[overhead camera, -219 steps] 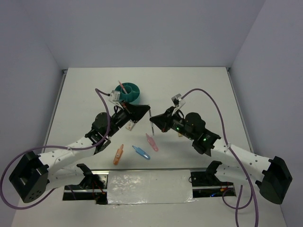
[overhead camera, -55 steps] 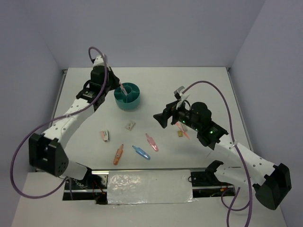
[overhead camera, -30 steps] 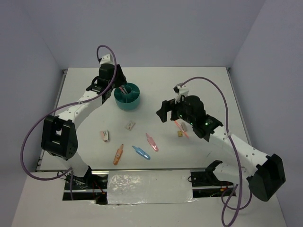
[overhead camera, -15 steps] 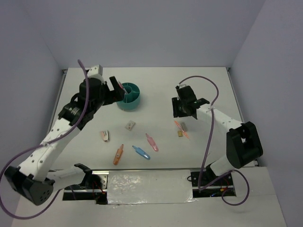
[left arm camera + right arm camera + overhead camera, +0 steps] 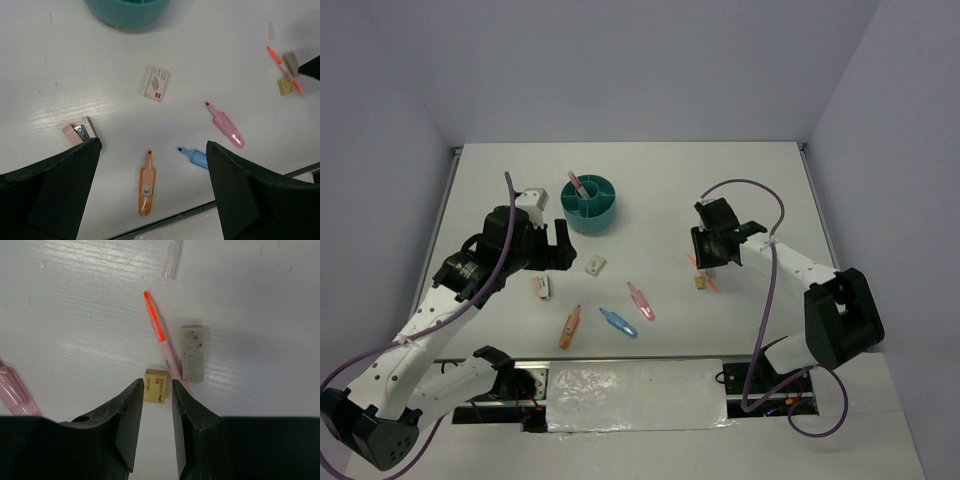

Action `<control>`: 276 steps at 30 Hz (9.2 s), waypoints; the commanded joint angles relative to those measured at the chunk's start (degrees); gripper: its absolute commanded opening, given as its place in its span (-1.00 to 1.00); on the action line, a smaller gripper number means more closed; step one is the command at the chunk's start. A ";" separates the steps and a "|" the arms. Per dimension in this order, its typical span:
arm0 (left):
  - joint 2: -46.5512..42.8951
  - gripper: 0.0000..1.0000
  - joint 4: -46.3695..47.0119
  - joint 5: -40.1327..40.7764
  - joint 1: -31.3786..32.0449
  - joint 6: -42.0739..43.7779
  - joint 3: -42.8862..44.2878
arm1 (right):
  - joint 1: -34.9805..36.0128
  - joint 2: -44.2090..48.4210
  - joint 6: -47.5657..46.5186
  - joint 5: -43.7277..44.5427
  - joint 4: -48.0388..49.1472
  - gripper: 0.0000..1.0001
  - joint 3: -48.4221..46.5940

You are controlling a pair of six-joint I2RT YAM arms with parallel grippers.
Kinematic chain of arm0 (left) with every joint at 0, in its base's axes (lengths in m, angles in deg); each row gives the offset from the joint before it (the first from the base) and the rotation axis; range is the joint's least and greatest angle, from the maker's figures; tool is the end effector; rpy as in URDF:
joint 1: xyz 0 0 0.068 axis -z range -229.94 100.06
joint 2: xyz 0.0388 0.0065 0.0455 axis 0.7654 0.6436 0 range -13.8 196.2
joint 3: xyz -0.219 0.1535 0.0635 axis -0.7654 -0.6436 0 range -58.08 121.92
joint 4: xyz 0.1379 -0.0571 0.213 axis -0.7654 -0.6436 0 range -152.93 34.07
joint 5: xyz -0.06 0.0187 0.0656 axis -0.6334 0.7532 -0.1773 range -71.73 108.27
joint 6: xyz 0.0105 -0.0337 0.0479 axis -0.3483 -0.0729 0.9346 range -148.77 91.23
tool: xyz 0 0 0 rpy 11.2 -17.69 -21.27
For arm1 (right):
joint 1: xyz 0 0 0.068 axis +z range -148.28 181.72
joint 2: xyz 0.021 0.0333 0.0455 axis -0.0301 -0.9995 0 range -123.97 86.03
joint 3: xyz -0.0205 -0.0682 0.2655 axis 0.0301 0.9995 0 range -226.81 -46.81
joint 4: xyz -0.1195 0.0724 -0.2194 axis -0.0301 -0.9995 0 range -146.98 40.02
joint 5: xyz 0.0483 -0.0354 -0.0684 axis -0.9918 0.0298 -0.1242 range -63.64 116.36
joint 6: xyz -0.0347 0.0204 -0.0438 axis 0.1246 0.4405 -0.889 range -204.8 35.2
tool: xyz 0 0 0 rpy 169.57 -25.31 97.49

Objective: Sort the stationery into containers
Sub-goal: Pick up the pen from the center of the board, then close the pen cap on the pen.

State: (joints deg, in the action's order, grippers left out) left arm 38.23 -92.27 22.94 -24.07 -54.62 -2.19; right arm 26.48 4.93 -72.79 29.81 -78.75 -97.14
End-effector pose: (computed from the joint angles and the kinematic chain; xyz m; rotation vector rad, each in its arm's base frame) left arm 0.1763 -0.0816 0.3365 -0.0481 2.1675 -0.4393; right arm 0.2539 0.1141 0.2021 -0.2688 2.6008 0.1500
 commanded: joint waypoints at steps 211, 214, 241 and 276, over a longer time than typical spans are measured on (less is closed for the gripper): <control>10.99 -1.00 111.75 -33.23 -5.92 -39.37 -29.36 | 23.76 14.48 24.11 -23.92 59.19 -1.00 8.40; 10.99 -1.00 110.96 -32.79 -5.92 -38.84 -29.44 | 23.76 14.74 24.02 -23.66 59.45 -1.00 8.75; 13.01 -1.00 113.68 -33.40 -5.92 -39.89 -30.59 | 23.67 15.01 21.48 -20.41 53.39 -1.00 4.89; 0.88 -0.32 69.84 -27.61 -3.46 -22.76 -19.17 | 23.06 10.61 5.92 -24.98 57.70 -1.00 -5.66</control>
State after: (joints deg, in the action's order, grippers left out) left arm 39.98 -9.82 -3.86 -28.03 -84.15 -24.63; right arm 49.16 12.97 -64.05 5.04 -26.51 -99.96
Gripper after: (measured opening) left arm 0.338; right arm 0.051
